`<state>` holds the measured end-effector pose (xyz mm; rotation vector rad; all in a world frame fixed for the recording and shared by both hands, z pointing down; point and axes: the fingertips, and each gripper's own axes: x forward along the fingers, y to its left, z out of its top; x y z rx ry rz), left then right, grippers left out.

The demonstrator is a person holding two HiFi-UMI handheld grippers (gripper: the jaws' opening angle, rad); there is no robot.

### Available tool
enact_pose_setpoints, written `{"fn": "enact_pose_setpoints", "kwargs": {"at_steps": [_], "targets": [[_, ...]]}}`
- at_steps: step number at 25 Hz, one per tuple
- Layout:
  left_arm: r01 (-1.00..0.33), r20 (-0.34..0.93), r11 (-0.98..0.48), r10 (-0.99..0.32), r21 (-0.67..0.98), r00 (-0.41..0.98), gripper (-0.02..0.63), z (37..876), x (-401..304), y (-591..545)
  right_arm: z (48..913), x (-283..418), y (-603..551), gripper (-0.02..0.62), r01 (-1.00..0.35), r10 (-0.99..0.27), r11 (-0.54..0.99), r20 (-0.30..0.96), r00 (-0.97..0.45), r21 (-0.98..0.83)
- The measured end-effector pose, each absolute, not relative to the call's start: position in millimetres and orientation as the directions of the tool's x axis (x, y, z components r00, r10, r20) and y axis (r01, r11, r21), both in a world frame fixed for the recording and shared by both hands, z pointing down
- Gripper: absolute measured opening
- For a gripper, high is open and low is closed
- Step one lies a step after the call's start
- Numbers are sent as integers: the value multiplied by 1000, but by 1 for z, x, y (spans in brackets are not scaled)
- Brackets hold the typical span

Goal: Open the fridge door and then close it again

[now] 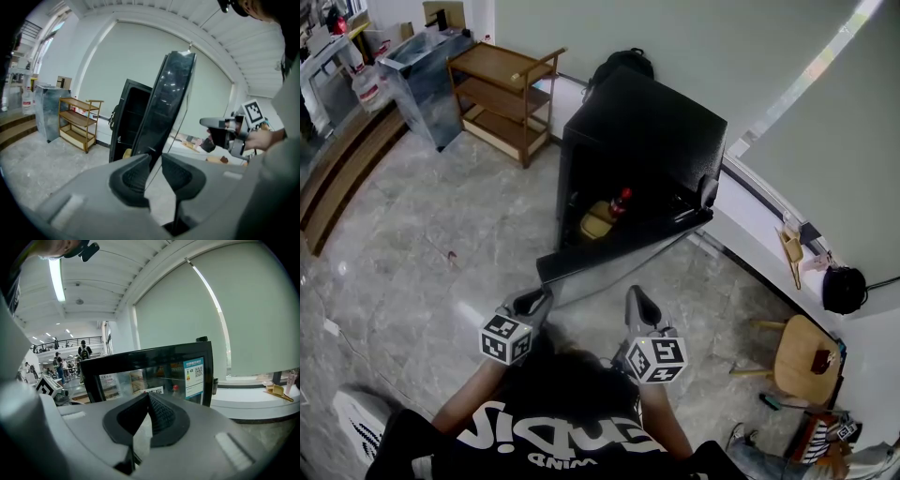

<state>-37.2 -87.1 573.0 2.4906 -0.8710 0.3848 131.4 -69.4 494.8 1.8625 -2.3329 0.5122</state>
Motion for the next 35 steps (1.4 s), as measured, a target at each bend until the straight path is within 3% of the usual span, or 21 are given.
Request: {"fn": "enact_pose_setpoints", "kwargs": {"at_steps": [35], "targets": [[-710, 398, -643, -593, 287, 699, 101, 573, -52, -239, 497, 136, -148, -3, -970, -933, 156, 293, -207, -187]]}}
